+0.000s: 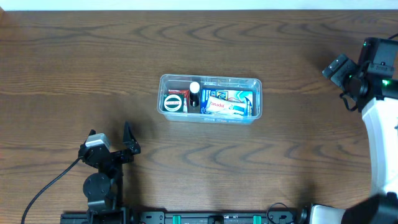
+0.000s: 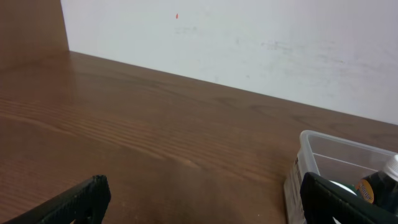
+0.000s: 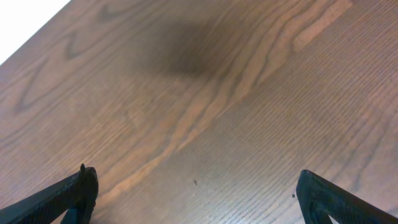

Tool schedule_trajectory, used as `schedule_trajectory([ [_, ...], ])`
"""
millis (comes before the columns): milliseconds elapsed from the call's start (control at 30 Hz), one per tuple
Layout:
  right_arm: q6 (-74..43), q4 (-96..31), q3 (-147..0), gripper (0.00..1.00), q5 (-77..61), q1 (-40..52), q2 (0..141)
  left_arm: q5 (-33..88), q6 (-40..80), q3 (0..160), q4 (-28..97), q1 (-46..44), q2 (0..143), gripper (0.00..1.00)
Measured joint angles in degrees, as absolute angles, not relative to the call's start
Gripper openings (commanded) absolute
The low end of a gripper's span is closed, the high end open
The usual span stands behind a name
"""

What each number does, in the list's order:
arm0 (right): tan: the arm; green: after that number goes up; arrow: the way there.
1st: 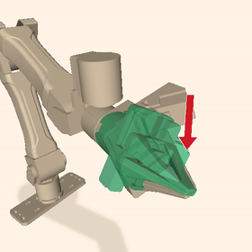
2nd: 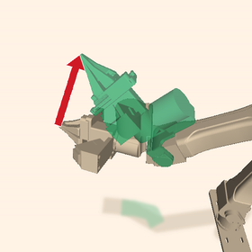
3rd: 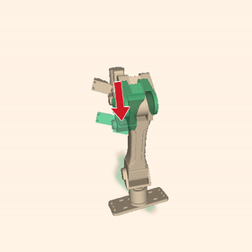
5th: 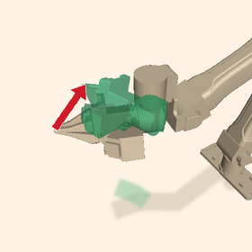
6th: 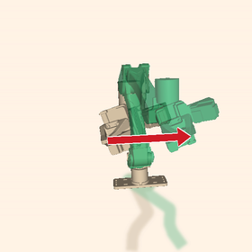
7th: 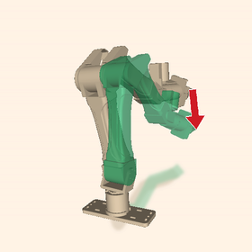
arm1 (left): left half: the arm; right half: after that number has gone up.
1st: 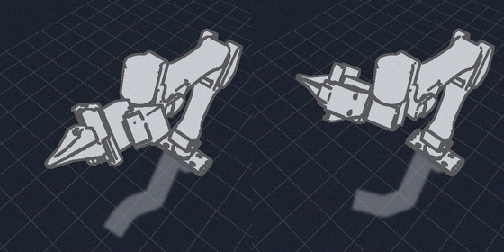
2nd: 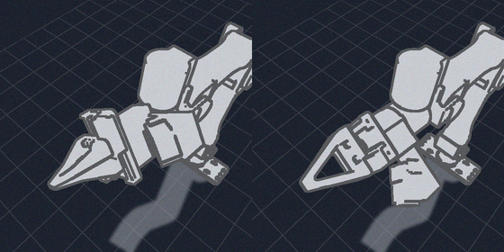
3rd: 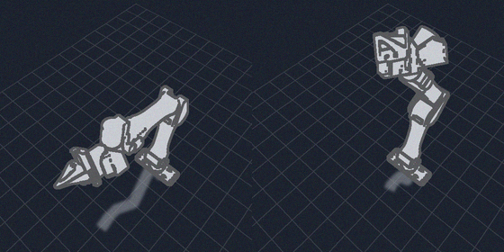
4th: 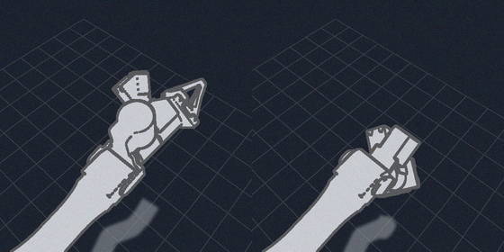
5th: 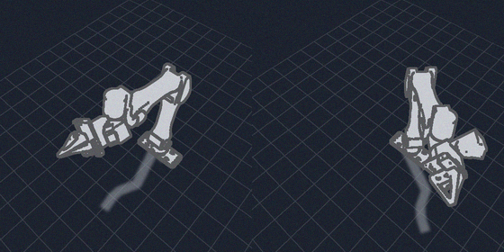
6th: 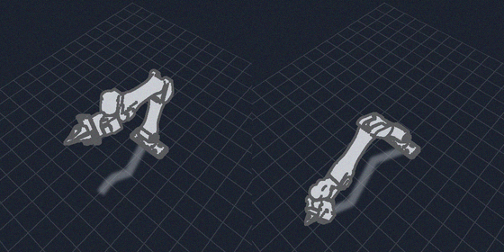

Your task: Pack container

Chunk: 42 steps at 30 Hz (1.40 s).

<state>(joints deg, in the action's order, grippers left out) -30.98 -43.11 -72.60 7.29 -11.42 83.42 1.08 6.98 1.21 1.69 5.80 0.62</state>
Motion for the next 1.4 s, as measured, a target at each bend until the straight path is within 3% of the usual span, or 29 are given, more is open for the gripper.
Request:
schedule_trajectory([
  [233,-30.98,-40.69,-60.84,0.99,8.86,-8.38,66.67,1.1,7.01,1.21,1.74,5.8,0.62,0.98],
  [400,-29.34,-29.15,-45.71,0.99,9.61,-8.16,51.86,1.13,7.01,1.26,1.85,5.8,0.62,0.98],
  [600,-13.82,-14.85,-30.87,0.99,-1.72,-8.1,36.32,1.15,7.01,1.3,1.91,5.8,0.62,0.98],
  [800,-3.57,-10.98,-20.95,0.99,-10.17,-8.1,23.55,1.13,7.01,1.3,1.89,5.8,0.62,0.98],
  [1100,-0.51,-5.96,-9.13,0.99,-11.73,-6.68,9.5,1.13,7.01,1.3,1.89,5.8,0.62,0.98],
  [1400,-0.1,-5.74,-3.73,0.99,-3.7,-0.27,3.03,1.13,7.01,1.3,1.89,5.8,0.62,0.98],
])
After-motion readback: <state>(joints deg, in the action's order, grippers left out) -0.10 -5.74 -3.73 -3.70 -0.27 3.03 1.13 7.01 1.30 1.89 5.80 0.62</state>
